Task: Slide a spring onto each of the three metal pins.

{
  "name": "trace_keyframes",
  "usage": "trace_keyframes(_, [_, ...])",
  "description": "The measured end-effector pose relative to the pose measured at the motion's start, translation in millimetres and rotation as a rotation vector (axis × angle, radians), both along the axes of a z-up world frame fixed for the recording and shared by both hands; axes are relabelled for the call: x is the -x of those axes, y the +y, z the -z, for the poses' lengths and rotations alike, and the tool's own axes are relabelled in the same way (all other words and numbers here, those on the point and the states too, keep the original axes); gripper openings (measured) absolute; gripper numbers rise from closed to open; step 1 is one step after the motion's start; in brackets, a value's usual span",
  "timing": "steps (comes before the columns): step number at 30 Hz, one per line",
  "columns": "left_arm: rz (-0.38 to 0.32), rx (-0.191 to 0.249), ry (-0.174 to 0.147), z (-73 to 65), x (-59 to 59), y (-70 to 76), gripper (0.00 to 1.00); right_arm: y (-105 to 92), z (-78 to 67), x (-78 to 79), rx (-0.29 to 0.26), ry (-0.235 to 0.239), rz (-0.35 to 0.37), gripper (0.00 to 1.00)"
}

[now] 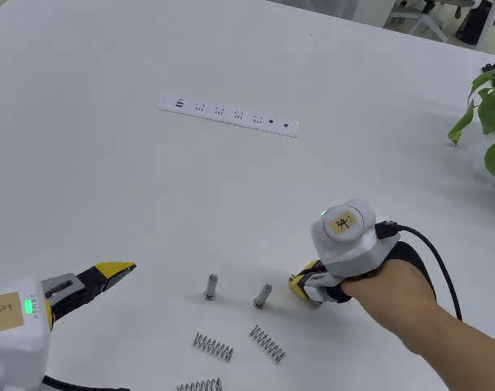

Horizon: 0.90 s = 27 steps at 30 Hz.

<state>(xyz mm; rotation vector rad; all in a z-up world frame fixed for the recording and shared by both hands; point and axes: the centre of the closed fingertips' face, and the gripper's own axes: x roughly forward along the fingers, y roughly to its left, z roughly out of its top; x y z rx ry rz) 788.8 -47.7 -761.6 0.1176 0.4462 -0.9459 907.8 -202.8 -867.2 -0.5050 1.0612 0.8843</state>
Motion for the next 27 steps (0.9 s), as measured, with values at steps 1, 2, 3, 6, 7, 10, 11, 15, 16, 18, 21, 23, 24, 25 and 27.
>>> trace_keyframes(1, [-0.001,0.0,0.001,0.2,0.1,0.1,1.0,0.2,-0.1,1.1,-0.001,0.0,-0.002,0.09])
trace_keyframes(2, [-0.001,-0.001,0.001,0.6,0.2,0.1,1.0,0.2,-0.4,1.7,-0.003,0.0,-0.003,0.09])
trace_keyframes(3, [0.0,-0.002,0.002,1.2,0.6,-0.1,1.0,-0.1,-1.2,-0.1,-0.006,-0.001,-0.004,0.09])
trace_keyframes(6, [0.002,-0.002,0.002,1.5,1.1,-0.6,1.0,1.3,-4.6,2.4,-0.014,-0.006,-0.01,0.09])
trace_keyframes(7, [0.002,-0.002,0.003,1.6,1.0,-0.7,1.0,1.0,-5.4,2.4,-0.016,-0.008,-0.012,0.09])
trace_keyframes(10, [0.002,-0.002,0.002,1.3,0.6,-0.8,1.0,1.1,-9.7,2.8,-0.027,-0.019,-0.011,0.09])
trace_keyframes(11, [0.002,-0.002,0.001,0.9,0.5,-1.1,1.0,1.1,-9.8,1.9,-0.032,-0.022,-0.01,0.09])
trace_keyframes(15, [0.004,-0.004,-0.002,-0.3,0.7,-2.4,1.0,0.3,-15.4,3.3,-0.046,-0.034,-0.012,0.09])
trace_keyframes(16, [0.005,-0.004,-0.002,-0.8,0.9,-2.8,1.0,-0.3,-17.6,4.7,-0.051,-0.038,-0.011,0.09])
trace_keyframes(18, [0.007,-0.004,-0.003,-1.7,1.3,-3.5,1.0,-1.1,-22.6,6.9,-0.063,-0.048,-0.011,0.09])
trace_keyframes(21, [0.01,-0.005,-0.004,-2.4,2.0,-4.0,1.0,-2.9,-27.9,12.0,-0.075,-0.065,-0.007,0.09])
trace_keyframes(23, [0.012,-0.008,-0.006,-3.1,2.4,-4.5,1.0,-3.1,-29.9,12.1,-0.085,-0.075,-0.005,0.09])
trace_keyframes(24, [0.013,-0.008,-0.006,-3.3,2.5,-4.7,1.0,-5.2,-30.4,11.4,-0.09,-0.079,-0.004,0.09])
trace_keyframes(25, [0.014,-0.009,-0.006,-3.6,2.8,-5.1,1.0,-7.5,-31.4,11.3,-0.096,-0.086,-0.001,0.09])
trace_keyframes(27, [0.015,-0.009,-0.008,-4.2,3.0,-5.8,1.0,-6.7,-35.2,15.4,-0.105,-0.092,0.005,0.09])
